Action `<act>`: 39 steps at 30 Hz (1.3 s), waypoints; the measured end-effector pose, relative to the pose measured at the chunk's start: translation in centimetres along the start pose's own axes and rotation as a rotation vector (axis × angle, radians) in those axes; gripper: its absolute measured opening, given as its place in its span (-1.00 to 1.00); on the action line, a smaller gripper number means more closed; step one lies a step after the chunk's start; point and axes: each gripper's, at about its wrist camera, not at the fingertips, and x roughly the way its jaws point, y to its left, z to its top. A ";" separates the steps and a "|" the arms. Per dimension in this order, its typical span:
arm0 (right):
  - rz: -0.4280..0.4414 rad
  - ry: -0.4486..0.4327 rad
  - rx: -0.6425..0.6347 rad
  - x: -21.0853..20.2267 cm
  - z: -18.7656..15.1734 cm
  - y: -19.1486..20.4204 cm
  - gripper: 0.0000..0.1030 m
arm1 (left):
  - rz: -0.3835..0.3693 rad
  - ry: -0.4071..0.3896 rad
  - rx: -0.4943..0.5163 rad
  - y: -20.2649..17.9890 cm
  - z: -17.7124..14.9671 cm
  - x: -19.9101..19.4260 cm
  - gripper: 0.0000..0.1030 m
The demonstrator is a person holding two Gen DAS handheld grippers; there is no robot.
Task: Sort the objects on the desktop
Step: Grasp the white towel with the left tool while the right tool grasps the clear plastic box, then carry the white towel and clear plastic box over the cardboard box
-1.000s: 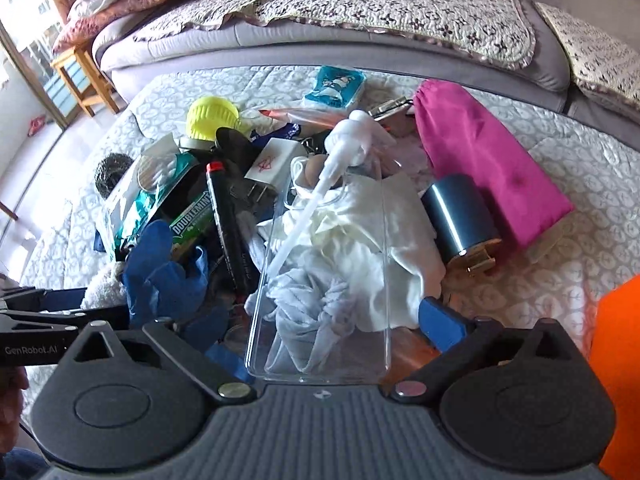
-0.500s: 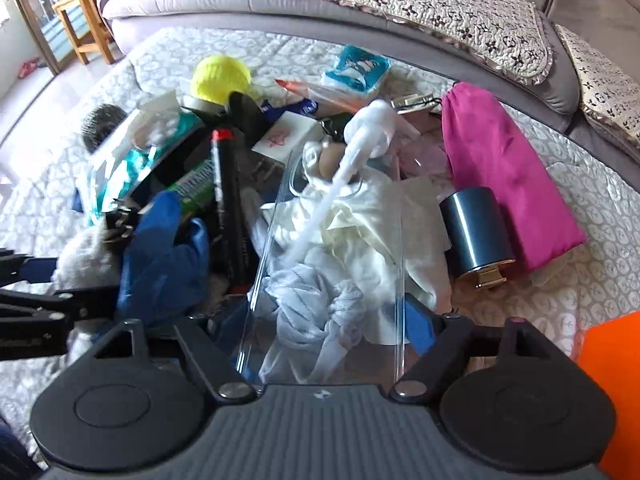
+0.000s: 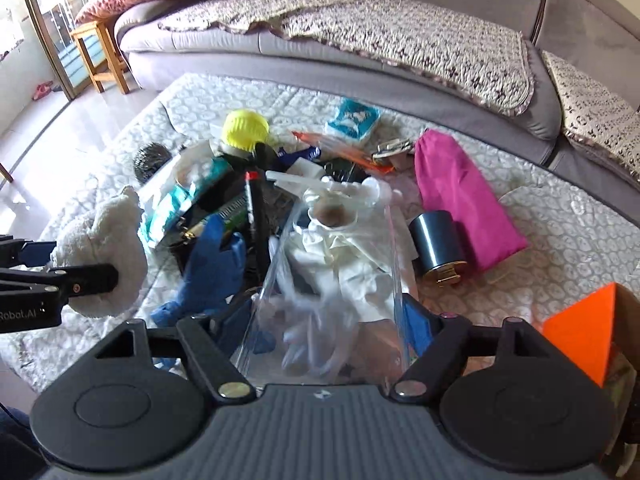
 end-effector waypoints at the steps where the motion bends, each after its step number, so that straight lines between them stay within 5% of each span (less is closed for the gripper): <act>1: 0.000 -0.007 0.000 -0.5 0.0 0.0 0.44 | 0.003 -0.008 0.004 -0.5 0.4 0.5 0.15; 2: -0.001 -0.009 -0.001 -0.9 -0.1 0.0 -0.72 | 0.002 -0.016 0.009 -0.8 0.5 0.3 0.15; 3: -0.006 -0.008 0.009 -1.3 -0.1 -0.2 -0.76 | 0.000 -0.023 0.014 -1.0 0.5 0.0 0.15; 14: -0.041 0.001 -0.002 -1.5 -1.8 -0.6 -0.85 | 0.003 -0.045 0.051 -2.3 0.1 -0.7 0.15; 39: -0.109 -0.189 0.038 -12.2 -1.6 -5.5 -0.85 | -0.051 -0.172 0.177 -9.2 0.7 -6.7 0.13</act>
